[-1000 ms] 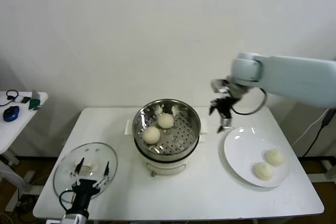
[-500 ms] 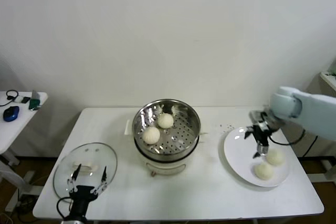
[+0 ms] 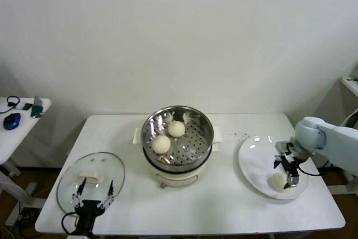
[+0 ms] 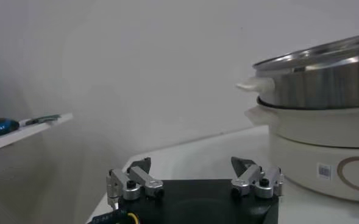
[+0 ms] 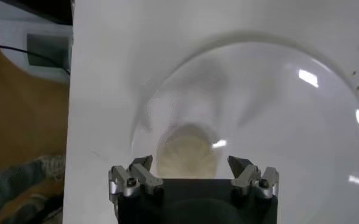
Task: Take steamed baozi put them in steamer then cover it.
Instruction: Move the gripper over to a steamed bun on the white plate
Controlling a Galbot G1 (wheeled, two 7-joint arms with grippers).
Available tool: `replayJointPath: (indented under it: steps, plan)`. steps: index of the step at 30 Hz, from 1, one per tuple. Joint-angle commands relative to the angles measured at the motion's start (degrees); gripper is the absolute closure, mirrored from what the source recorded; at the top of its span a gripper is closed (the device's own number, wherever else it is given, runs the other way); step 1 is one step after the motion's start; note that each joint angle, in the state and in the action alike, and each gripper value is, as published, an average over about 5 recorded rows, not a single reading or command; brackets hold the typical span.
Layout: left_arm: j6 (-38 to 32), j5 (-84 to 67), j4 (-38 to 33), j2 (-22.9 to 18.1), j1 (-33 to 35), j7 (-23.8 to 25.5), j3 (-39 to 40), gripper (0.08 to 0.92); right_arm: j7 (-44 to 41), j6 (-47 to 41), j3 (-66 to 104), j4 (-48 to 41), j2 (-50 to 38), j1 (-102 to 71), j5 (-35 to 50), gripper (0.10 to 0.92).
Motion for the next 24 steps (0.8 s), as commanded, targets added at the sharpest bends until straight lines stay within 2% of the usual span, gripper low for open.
replayJointPath:
  steps: [1,13,24]
  plan:
    - [0.39,0.42,0.66,-0.16,-0.46,-0.1,0.11,0.177,-0.35,0.97,4.81,-4.36,1.24,-5.99,-3.58,0.203]
    - [0.66,1.16,0.99,-0.45,-1.04,-0.15,0.46,0.177,-0.33,1.06,5.21,-4.98,1.83,-7.22,-3.42,0.203]
    - [0.61,1.4,1.17,-0.57,-1.05,-0.2,0.68,0.177,-0.63,1.9,5.27,-5.59,2.07,-6.36,-2.6,0.323]
